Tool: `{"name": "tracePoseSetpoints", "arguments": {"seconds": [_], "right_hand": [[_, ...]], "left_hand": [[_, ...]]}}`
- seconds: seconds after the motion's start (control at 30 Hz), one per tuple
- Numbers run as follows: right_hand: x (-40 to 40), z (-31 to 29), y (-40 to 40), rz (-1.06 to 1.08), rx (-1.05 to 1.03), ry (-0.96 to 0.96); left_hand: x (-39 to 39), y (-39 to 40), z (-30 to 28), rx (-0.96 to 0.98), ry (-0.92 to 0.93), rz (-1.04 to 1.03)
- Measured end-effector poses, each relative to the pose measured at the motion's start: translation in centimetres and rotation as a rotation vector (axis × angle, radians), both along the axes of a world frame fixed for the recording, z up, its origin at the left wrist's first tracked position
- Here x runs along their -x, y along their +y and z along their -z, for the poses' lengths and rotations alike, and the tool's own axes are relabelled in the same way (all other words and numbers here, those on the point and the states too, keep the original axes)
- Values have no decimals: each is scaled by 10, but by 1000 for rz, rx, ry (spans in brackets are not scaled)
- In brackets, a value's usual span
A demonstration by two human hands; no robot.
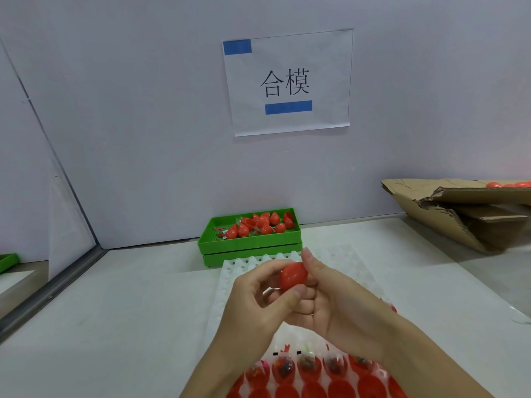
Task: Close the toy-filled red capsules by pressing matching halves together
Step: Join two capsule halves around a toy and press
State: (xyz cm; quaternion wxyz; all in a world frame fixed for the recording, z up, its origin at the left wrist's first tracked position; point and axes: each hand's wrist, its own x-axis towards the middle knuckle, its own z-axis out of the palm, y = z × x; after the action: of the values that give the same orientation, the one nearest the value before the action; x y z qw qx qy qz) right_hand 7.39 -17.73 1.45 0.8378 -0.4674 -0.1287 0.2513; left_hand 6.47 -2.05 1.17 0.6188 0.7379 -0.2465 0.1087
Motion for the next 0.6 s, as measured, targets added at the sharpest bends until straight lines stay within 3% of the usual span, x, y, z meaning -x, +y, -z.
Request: {"name": "tracePoseSetpoints", "arguments": {"seconds": [0.2,0.3,0.47,0.6], "right_hand": [[0,-1,3,13,39,37],[-2,-1,4,169,173,-8],[-8,7,3,618,522,-348],[-3,13,5,712,638,-663]], "left_hand": [[-3,-4,3,51,48,-102],[-5,-4,3,144,129,-129],[-8,-4,5,215,179,-259],[-10,-8,3,502,405,-123]]}}
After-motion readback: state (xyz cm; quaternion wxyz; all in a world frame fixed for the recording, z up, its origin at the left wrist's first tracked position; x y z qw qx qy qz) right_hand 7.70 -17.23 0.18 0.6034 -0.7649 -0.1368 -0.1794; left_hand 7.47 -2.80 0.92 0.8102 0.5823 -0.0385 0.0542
